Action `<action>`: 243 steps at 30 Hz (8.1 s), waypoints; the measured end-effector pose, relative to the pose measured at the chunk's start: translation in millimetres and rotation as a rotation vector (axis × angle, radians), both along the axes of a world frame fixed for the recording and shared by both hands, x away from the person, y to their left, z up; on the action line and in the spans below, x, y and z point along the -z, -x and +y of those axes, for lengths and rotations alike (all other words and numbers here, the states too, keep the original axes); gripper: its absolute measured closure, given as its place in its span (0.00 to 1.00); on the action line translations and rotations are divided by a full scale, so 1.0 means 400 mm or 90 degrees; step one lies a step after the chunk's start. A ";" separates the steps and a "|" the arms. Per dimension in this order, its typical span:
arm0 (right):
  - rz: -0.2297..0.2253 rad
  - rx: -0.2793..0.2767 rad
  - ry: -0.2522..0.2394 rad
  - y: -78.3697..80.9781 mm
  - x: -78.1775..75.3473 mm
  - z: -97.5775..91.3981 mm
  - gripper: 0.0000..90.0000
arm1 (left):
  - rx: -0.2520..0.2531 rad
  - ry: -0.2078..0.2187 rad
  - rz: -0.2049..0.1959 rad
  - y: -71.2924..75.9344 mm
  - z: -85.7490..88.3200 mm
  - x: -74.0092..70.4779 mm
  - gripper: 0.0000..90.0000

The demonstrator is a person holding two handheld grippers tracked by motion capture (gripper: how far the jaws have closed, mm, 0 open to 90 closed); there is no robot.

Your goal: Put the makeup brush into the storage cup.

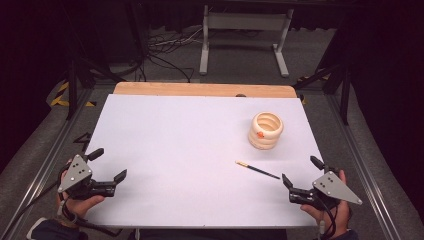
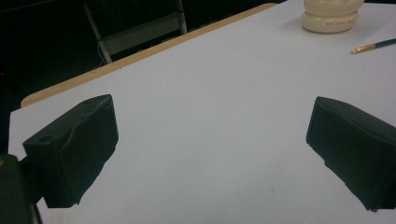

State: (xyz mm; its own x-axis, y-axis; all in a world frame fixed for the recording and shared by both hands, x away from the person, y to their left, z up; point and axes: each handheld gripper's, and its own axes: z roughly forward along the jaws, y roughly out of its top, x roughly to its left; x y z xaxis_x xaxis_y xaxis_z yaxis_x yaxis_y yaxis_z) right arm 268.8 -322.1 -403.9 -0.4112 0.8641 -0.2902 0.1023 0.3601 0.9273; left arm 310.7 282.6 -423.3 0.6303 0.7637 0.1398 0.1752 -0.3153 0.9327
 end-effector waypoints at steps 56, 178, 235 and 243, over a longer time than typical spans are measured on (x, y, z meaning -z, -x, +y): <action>0.452 -0.241 0.420 -0.313 -0.014 0.306 0.64 | 0.062 -0.048 0.063 -0.001 -0.024 0.031 0.05; 0.041 -0.165 -0.102 -0.320 -0.234 0.176 0.94 | 0.075 -0.026 0.059 -0.005 -0.020 0.031 0.05; 0.008 -0.054 -0.192 -0.418 -0.094 0.046 0.94 | 0.081 -0.032 0.064 -0.005 -0.022 0.033 0.05; 0.020 -0.047 -0.187 -0.422 -0.076 0.046 0.94 | 0.081 -0.033 0.062 -0.005 -0.022 0.033 0.05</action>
State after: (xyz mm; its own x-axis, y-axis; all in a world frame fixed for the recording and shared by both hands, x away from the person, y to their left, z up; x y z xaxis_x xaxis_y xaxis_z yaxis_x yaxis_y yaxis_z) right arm 437.6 -303.6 -373.5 -0.4809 0.8766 -0.0179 0.1168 0.0842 0.9896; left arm 312.6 273.8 -436.3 0.7337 0.6704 0.1106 0.2191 -0.3875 0.8954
